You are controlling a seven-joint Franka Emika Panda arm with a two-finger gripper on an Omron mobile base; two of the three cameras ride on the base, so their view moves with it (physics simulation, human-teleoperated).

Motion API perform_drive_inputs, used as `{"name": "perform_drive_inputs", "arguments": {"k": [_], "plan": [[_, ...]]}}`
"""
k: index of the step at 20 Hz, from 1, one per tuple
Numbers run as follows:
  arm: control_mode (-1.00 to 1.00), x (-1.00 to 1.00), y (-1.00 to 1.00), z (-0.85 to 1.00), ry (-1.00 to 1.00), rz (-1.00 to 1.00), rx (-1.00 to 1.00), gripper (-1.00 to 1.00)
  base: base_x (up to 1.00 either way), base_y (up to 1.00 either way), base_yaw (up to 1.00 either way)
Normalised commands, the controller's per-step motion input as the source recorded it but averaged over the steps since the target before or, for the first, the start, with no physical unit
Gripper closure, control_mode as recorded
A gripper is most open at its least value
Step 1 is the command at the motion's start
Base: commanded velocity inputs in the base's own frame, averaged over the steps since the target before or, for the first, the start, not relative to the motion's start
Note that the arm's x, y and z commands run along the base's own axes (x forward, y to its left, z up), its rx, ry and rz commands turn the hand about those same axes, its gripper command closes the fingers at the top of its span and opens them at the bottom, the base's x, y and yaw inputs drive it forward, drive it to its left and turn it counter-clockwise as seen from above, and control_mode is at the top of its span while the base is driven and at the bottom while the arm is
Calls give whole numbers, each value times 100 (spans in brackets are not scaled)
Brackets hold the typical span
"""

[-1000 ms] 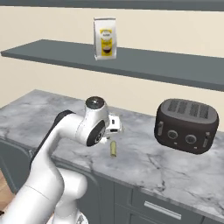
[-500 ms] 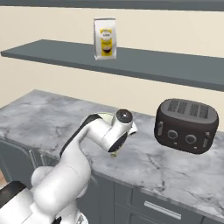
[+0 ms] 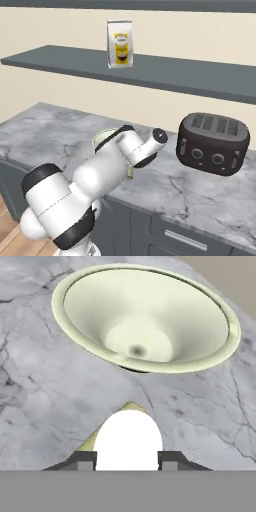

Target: Pick the egg and butter from the fridge and place them by the bowl for mixing.

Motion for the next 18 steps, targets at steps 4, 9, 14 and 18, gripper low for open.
{"name": "perform_drive_inputs", "arguments": {"k": [4, 9, 14, 18], "plan": [[-100, 25, -14, -13, 0, 25, 0, 100, 0, 0, 0], [-100, 22, 3, -7, -1, 7, 0, 100, 0, 0, 0], [-100, 17, 17, -41, 0, 0, 1, 100, 0, 0, 0], [-100, 1, 7, -31, 0, -1, -1, 100, 0, 0, 0]]}}
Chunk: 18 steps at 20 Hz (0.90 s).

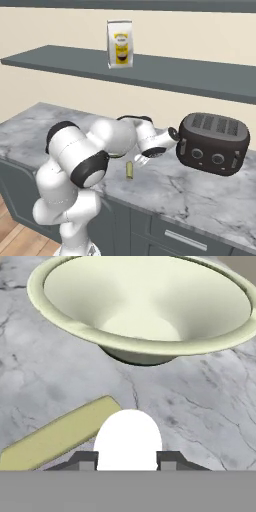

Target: Pick the egg and butter from the fridge and place them by the bowl for mixing.

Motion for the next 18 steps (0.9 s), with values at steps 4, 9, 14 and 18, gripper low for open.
{"name": "perform_drive_inputs", "arguments": {"k": [4, 9, 14, 18], "plan": [[-100, 22, 26, -4, 0, 0, 0, 100, 0, 0, 0], [-100, 18, 21, -40, 1, 0, 1, 100, 0, 0, 0], [-100, 7, 3, -31, 0, 0, 2, 100, 0, 0, 0], [-100, 4, 6, -5, 0, 0, 0, -100, 0, 0, 0]]}}
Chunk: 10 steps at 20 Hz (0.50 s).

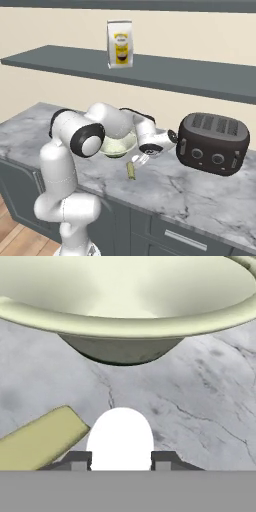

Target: Pick the egg and butter from the fridge and place them by the bowl for mixing.

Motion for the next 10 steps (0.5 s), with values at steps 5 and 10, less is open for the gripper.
{"name": "perform_drive_inputs", "arguments": {"k": [5, 10], "plan": [[-100, 0, 1, 1, 0, 0, 0, -100, 0, 0, 0], [-100, -15, -1, 28, 4, 0, 0, -100, 0, 0, 0]]}}
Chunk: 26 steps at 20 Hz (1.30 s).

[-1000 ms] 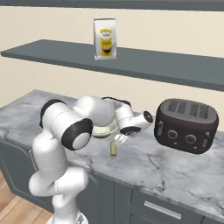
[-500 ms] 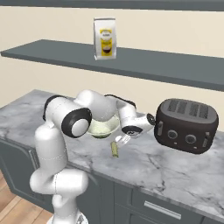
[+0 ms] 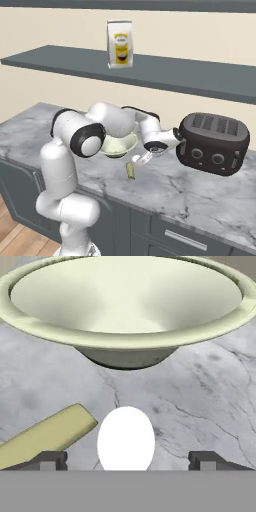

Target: Pick the egg and butter from the fridge and place them by the bowl for mixing.

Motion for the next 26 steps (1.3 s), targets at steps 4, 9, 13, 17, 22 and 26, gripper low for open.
{"name": "perform_drive_inputs", "arguments": {"k": [4, 9, 13, 17, 22, 26], "plan": [[-100, -59, 0, 30, 5, 0, -1, -100, 0, 0, 0], [-100, -99, 50, 36, -1, 0, -16, -100, 0, 0, 0], [-100, -100, 70, 76, -2, 0, -32, -100, 0, 0, 0], [-100, -100, 78, 56, -3, 3, -41, -100, 0, 0, 0], [-100, -95, 49, 67, 2, 19, -35, -100, 0, 0, 0], [-100, -76, 53, 38, 5, 25, -29, -100, 0, 0, 0]]}}
